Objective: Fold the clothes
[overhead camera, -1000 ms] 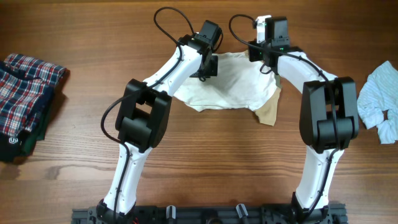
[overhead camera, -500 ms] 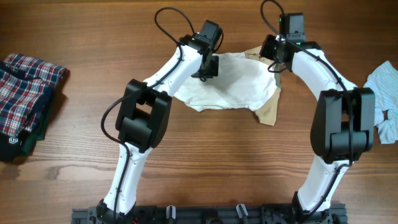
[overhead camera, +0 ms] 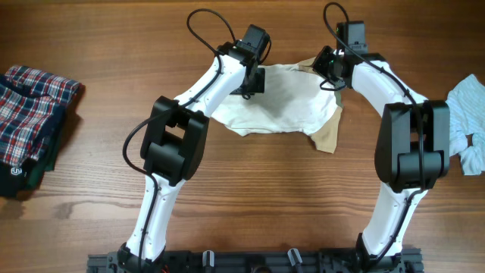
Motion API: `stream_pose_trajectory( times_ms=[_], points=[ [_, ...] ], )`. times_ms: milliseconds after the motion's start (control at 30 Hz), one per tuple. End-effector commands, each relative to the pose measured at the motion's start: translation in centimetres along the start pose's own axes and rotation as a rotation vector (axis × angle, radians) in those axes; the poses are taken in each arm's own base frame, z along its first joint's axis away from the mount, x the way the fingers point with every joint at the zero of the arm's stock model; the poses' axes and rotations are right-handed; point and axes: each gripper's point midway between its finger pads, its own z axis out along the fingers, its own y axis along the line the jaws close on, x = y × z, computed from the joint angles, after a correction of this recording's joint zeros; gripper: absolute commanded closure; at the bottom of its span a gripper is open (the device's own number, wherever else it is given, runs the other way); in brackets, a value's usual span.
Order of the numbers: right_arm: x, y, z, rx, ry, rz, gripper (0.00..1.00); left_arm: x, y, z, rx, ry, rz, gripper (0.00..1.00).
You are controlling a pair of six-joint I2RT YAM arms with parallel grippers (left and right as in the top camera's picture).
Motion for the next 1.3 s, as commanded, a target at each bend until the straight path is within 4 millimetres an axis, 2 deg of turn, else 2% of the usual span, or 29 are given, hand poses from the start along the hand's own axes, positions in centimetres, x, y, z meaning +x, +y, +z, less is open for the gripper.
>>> stream_pose_trajectory(
  times_ms=[0, 233, 433, 467, 500, 567, 1000, 1033, 1067, 1133, 1200, 1233, 1267],
  points=[
    [0.5, 0.1, 1.0, -0.011, 0.015, 0.008, 0.71, 1.3, 0.6, 1.6, -0.020, 0.047, -0.002, 0.96],
    [0.8, 0.0, 1.1, -0.010, 0.028, 0.115, 0.70, 1.3, 0.5, 1.6, -0.019, 0.046, -0.002, 0.95],
    [1.7, -0.4, 2.4, -0.010, 0.055, 0.135, 0.66, 1.2, 0.5, 1.6, -0.019, 0.045, -0.001, 0.94],
    [1.6, -0.3, 2.4, -0.014, 0.051, 0.134, 0.70, 1.2, 0.5, 1.6, -0.019, 0.044, -0.001, 0.94],
    [1.4, -0.2, 2.4, -0.019, 0.046, 0.130, 0.82, 1.2, 0.5, 1.6, -0.019, 0.045, -0.001, 0.94],
    [1.0, 0.1, 2.4, -0.032, 0.031, 0.126, 0.96, 1.2, 0.5, 1.6, -0.019, 0.045, -0.001, 0.94],
    [-2.6, 3.6, 1.8, -0.178, -0.114, 0.017, 0.96, 1.3, 0.6, 1.6, -0.021, 0.048, -0.001, 0.91],
    [-3.0, 3.9, 1.7, -0.189, -0.132, -0.003, 0.93, 1.3, 0.6, 1.6, -0.021, 0.049, -0.001, 0.90],
    [-3.2, 4.0, 1.7, -0.195, -0.142, -0.009, 0.85, 1.3, 0.6, 1.6, -0.021, 0.049, 0.000, 0.89],
    [-3.7, 4.4, 1.8, -0.210, -0.169, -0.065, 0.55, 1.3, 0.6, 1.6, -0.021, 0.049, -0.001, 0.87],
    [-3.9, 4.6, 2.2, -0.219, -0.191, -0.140, 0.31, 1.3, 0.6, 1.6, -0.025, 0.047, -0.001, 0.85],
    [-4.1, 5.0, 2.1, -0.231, -0.208, -0.218, 0.21, 1.2, 0.8, 1.6, -0.036, 0.041, 0.000, 0.85],
    [-4.4, 5.6, 1.9, -0.249, -0.233, -0.308, 0.16, 1.1, 1.1, 1.6, -0.054, 0.034, 0.004, 0.85]
  ],
)
